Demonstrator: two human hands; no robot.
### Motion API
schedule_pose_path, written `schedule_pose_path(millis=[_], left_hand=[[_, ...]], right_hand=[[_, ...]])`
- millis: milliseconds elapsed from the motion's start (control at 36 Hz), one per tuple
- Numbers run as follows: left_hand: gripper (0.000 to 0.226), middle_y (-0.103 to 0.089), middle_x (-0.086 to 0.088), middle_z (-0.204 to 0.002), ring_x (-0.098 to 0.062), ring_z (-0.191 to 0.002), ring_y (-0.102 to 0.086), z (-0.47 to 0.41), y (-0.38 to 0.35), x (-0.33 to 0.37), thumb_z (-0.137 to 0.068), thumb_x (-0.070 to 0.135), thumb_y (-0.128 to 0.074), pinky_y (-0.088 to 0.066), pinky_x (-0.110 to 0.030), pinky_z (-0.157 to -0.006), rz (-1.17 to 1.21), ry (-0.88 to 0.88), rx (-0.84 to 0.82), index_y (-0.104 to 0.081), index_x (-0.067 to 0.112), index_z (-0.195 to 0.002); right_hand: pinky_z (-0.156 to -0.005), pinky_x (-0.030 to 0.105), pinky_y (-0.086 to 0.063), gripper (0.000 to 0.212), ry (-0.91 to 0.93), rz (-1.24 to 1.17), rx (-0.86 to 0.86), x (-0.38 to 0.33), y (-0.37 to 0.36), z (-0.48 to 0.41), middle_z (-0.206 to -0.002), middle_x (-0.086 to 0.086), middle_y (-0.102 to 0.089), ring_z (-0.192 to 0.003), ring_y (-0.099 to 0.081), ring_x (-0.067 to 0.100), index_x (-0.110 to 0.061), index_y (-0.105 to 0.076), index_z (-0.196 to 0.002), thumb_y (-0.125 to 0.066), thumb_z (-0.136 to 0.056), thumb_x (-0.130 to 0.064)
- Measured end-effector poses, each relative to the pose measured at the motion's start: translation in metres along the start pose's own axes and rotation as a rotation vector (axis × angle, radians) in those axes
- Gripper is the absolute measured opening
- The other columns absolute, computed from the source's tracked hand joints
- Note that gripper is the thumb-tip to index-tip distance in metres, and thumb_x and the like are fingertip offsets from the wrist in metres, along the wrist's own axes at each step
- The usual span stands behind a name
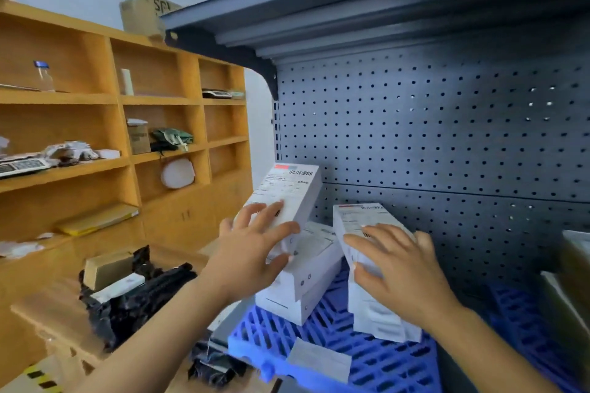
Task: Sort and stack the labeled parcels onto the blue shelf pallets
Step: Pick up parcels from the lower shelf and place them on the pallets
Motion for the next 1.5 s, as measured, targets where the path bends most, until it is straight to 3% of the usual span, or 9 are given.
schedule_pose_path(millis=[222, 389, 694, 778, 889, 944, 1028, 1250, 1500], left_hand=[[0.047, -0.028, 0.008, -0.154, -0.026, -0.137, -0.026, -0.021, -0.012, -0.002, -0.079, 0.059, -0.029, -0.036, -0.05, -0.091, 0.08, -0.101, -0.032, -0.036, 0.051, -0.124], [0.045, -0.015, 0.014, -0.156, -0.019, -0.14, -0.012, -0.026, -0.028, -0.005, -0.091, 0.049, -0.048, -0.027, -0.047, -0.105, 0.11, -0.096, -0.136, -0.031, 0.052, -0.132], [0.056, -0.02, 0.011, -0.156, -0.02, -0.141, -0.015, -0.026, -0.043, 0.0, -0.092, 0.051, -0.045, -0.025, -0.051, -0.107, 0.127, -0.117, -0.196, -0.02, 0.051, -0.141], [0.062, -0.019, 0.008, -0.157, -0.02, -0.142, -0.014, -0.027, -0.043, 0.001, -0.092, 0.05, -0.044, -0.021, -0.054, -0.11, 0.13, -0.124, -0.211, -0.014, 0.049, -0.145], [0.065, -0.02, 0.005, -0.157, -0.02, -0.143, -0.013, -0.023, -0.034, 0.009, -0.092, 0.047, -0.043, -0.011, -0.057, -0.115, 0.087, -0.148, -0.152, -0.01, 0.044, -0.149], [0.062, -0.031, 0.003, -0.152, -0.024, -0.14, -0.025, -0.017, -0.022, 0.018, -0.091, 0.048, -0.041, -0.019, -0.055, -0.112, 0.126, -0.192, -0.071, -0.019, 0.04, -0.148], [0.058, -0.056, 0.0, -0.13, -0.029, -0.118, -0.052, -0.001, 0.005, 0.042, -0.082, 0.047, -0.041, -0.041, -0.053, -0.097, 0.213, -0.309, 0.126, -0.045, 0.031, -0.137], [0.054, -0.056, -0.002, -0.131, -0.026, -0.12, -0.049, 0.046, 0.033, 0.124, -0.086, 0.043, -0.051, -0.037, -0.043, -0.098, 0.331, -0.53, 0.266, -0.05, 0.022, -0.136], [0.051, -0.057, -0.001, -0.131, -0.025, -0.119, -0.049, 0.101, 0.01, 0.24, -0.087, 0.045, -0.05, -0.038, -0.047, -0.099, 0.447, -0.572, 0.156, -0.053, 0.023, -0.132]], right_hand=[[-0.096, 0.04, -0.029, 0.042, -0.09, 0.018, -0.041, -0.005, -0.002, 0.004, -0.122, -0.008, -0.06, -0.113, -0.052, 0.016, -0.035, -0.057, -0.122, -0.042, -0.084, -0.044], [-0.098, 0.036, -0.025, 0.042, -0.144, 0.033, -0.101, -0.004, -0.005, 0.005, -0.125, -0.011, -0.058, -0.117, -0.046, 0.012, -0.037, -0.055, -0.125, -0.042, -0.085, -0.044], [-0.099, 0.034, -0.021, 0.044, -0.237, 0.109, -0.179, -0.005, -0.005, 0.003, -0.125, -0.007, -0.06, -0.115, -0.049, 0.015, -0.036, -0.057, -0.125, -0.04, -0.086, -0.047], [-0.105, 0.032, -0.013, 0.055, -0.238, 0.094, -0.262, -0.007, -0.005, 0.003, -0.138, -0.006, -0.05, -0.127, -0.042, 0.017, -0.038, -0.047, -0.136, -0.026, -0.087, -0.053], [-0.114, 0.035, -0.014, 0.065, -0.211, 0.078, -0.312, -0.012, 0.001, 0.01, -0.15, -0.004, -0.033, -0.14, -0.025, 0.018, -0.037, -0.027, -0.147, -0.013, -0.087, -0.059], [-0.116, 0.029, -0.011, 0.065, -0.209, 0.038, -0.305, -0.017, 0.01, 0.017, -0.151, -0.004, -0.03, -0.141, -0.019, 0.015, -0.035, -0.026, -0.147, -0.014, -0.088, -0.059], [-0.113, 0.029, -0.014, 0.059, -0.204, 0.001, -0.226, -0.026, 0.034, 0.032, -0.15, -0.003, -0.035, -0.14, -0.022, 0.015, -0.032, -0.033, -0.146, -0.024, -0.093, -0.056], [-0.108, 0.037, -0.032, 0.049, -0.164, -0.003, -0.095, -0.038, 0.097, 0.104, -0.14, 0.001, -0.048, -0.134, -0.038, 0.021, -0.023, -0.047, -0.139, -0.039, -0.096, -0.046], [-0.107, 0.038, -0.037, 0.046, -0.307, -0.001, -0.189, -0.01, 0.147, 0.241, -0.139, 0.001, -0.049, -0.133, -0.04, 0.022, -0.023, -0.05, -0.136, -0.039, -0.098, -0.045]])
Point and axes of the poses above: each hand's wrist, its own z-axis away from the middle knuckle, its own y-axis out of the back of the hand, x = y × z, the point moved 9 cm from there along -z, towards the middle knuckle
